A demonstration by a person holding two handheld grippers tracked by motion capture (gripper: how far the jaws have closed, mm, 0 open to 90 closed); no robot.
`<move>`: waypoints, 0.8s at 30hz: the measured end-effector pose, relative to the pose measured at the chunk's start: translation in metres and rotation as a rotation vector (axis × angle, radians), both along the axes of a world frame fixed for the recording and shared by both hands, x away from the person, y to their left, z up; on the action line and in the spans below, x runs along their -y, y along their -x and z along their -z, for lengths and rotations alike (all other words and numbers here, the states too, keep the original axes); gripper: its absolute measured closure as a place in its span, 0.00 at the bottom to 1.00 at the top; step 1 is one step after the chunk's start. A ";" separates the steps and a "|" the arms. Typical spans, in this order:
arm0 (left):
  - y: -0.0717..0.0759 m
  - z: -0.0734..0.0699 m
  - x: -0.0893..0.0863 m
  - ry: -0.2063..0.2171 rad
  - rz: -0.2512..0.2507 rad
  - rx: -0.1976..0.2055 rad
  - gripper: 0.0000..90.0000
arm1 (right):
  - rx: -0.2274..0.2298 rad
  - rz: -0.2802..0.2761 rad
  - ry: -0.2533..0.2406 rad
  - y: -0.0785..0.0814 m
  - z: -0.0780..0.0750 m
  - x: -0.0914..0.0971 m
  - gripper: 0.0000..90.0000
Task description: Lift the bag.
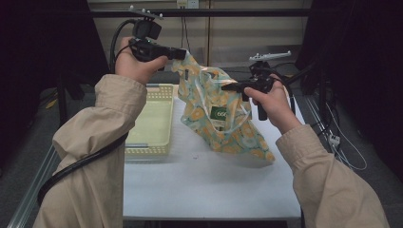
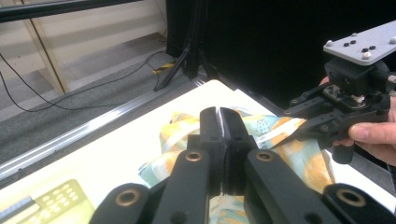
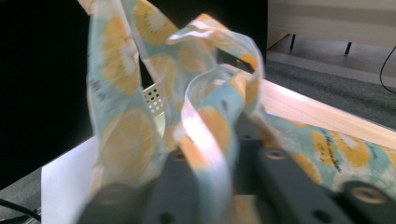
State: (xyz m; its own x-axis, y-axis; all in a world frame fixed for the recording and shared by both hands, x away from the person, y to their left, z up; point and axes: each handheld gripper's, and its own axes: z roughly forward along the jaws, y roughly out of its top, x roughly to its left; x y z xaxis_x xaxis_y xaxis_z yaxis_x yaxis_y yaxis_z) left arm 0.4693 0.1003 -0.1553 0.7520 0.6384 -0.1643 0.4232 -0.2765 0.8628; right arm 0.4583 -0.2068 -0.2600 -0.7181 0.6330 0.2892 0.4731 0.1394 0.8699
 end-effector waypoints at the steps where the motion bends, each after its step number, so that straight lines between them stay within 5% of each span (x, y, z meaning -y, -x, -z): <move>1: 0.001 0.003 -0.003 0.004 -0.005 -0.008 0.90 | 0.002 0.002 0.009 0.001 0.001 -0.002 0.63; 5: 0.003 0.013 -0.014 -0.002 -0.044 -0.045 0.53 | -0.010 0.029 0.018 0.004 0.000 0.001 0.32; 9: 0.010 0.024 -0.021 -0.027 -0.030 -0.051 0.29 | -0.006 0.044 0.027 0.011 -0.003 0.016 0.24; 16: 0.027 0.057 -0.029 -0.063 0.032 -0.047 0.12 | -0.010 0.042 0.057 0.028 0.013 0.044 0.22; 20: 0.037 0.078 -0.036 -0.017 0.062 -0.060 0.07 | -0.011 0.024 0.086 0.039 0.028 0.054 0.20; 24: 0.047 0.101 -0.042 -0.025 0.068 -0.069 0.08 | -0.014 0.019 0.096 0.050 0.045 0.064 0.20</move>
State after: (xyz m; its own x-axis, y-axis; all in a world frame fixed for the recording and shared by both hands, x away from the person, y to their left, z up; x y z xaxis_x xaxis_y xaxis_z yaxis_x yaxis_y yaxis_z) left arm 0.4221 0.1424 -0.2559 0.7813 0.5906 -0.2020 0.4611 -0.3279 0.8245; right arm 0.4087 -0.2708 -0.3049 -0.7020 0.6716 0.2370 0.4889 0.2125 0.8461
